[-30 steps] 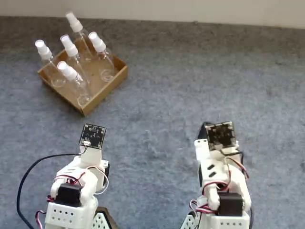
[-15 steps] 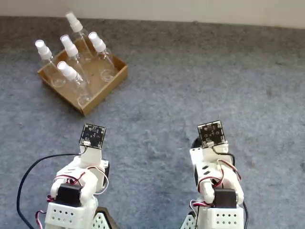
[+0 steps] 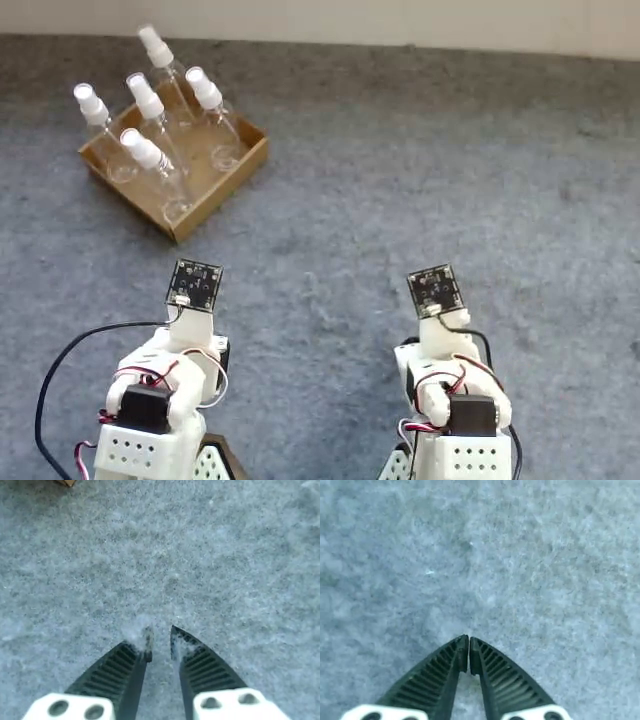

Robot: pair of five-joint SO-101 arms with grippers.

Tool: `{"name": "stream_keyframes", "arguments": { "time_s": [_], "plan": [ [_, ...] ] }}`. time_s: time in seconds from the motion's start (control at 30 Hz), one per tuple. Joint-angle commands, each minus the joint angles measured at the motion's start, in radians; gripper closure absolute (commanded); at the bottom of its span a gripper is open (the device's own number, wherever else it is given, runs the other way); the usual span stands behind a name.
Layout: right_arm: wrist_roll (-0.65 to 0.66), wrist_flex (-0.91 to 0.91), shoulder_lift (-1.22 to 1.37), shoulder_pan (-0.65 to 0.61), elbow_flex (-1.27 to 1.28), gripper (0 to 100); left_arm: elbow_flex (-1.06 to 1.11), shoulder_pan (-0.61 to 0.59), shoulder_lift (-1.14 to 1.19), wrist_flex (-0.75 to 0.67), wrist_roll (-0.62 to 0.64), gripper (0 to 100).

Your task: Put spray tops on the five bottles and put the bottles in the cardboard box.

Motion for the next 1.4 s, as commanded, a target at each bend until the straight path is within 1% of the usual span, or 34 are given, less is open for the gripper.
{"name": "stream_keyframes", "arguments": {
  "time_s": [0.0, 0.07, 0.13, 0.73, 0.9, 1.07, 1.23, 1.37],
  "plan": [
    [-0.143, 0.005, -0.012, -0.008, 0.150, 99.3, 0.021, 0.005, -0.007, 0.005, 0.014, 100],
    [-0.264, 0.005, -0.012, -0.008, 0.150, 99.3, 0.021, 0.005, -0.007, 0.005, 0.014, 100],
    [-0.321, 0.005, -0.012, -0.008, 0.150, 99.3, 0.021, 0.005, -0.007, 0.005, 0.014, 100],
    [-0.318, 0.005, -0.013, -0.005, 0.147, 99.3, 0.021, 0.002, -0.007, 0.005, 0.014, 100],
    [-0.318, 0.005, -0.013, -0.005, 0.147, 99.3, 0.021, -0.091, -0.007, 0.002, 0.015, 100],
    [-0.318, 0.005, -0.013, -0.005, 0.147, 99.3, 0.021, -0.142, -0.007, 0.005, 0.015, 100],
    [-0.318, 0.005, -0.013, -0.005, 0.147, 99.3, 0.021, -0.217, -0.007, 0.005, 0.015, 100],
    [-0.318, 0.005, -0.013, -0.005, 0.147, 99.3, 0.021, -0.223, -0.007, 0.002, 0.014, 100]
  ]
}}
